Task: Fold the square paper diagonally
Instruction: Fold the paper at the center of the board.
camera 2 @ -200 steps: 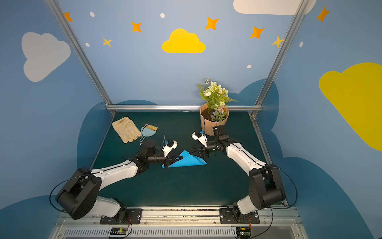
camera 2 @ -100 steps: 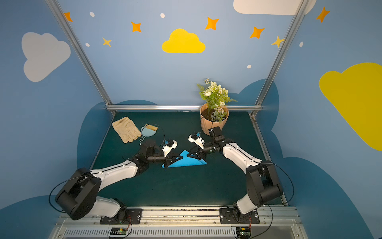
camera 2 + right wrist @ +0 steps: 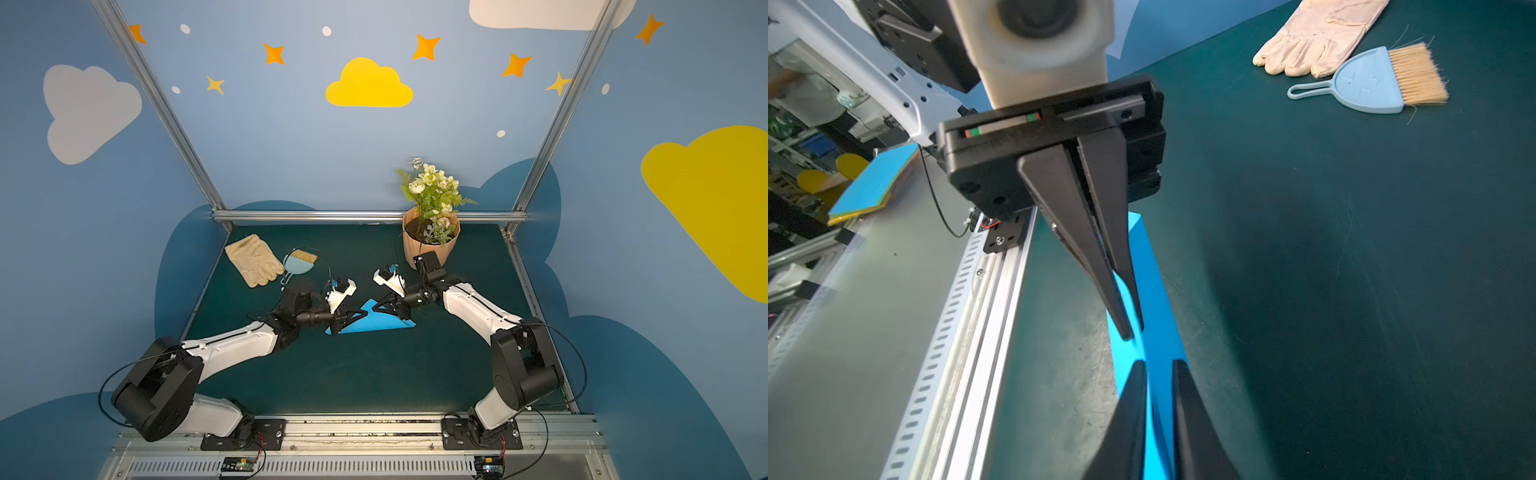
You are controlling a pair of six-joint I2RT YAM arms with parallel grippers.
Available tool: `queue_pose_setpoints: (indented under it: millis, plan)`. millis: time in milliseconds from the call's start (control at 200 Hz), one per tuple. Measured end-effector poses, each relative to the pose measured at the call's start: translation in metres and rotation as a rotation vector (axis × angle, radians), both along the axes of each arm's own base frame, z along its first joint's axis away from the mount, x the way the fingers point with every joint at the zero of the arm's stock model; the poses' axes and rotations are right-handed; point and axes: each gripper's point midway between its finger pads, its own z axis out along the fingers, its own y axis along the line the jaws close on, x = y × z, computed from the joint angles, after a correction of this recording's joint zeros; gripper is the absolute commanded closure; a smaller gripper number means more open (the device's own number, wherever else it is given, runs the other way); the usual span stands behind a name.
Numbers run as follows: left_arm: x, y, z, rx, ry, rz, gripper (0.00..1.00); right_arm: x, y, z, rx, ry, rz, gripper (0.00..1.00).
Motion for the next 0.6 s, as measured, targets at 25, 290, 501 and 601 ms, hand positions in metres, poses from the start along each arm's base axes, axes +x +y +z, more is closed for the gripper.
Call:
queue_pose_setpoints:
  millis: [25,290,501,601]
  plan:
    - [0.000,0.000,0.000,0.001,0.001,0.002,0.97,0.000,0.000,0.000,-0.003,0.002,0.001,0.96]
    - [0.004,0.001,-0.004,0.013,0.023,0.020,0.85,0.002,0.001,-0.004,-0.027,0.012,-0.002,1.00]
    - [0.010,0.009,0.003,-0.012,0.065,0.024,0.55,0.000,-0.005,-0.009,-0.050,0.005,0.004,1.00]
    - [0.010,0.020,0.006,-0.021,0.093,0.020,0.51,-0.002,-0.009,-0.011,-0.064,-0.005,0.013,1.00]
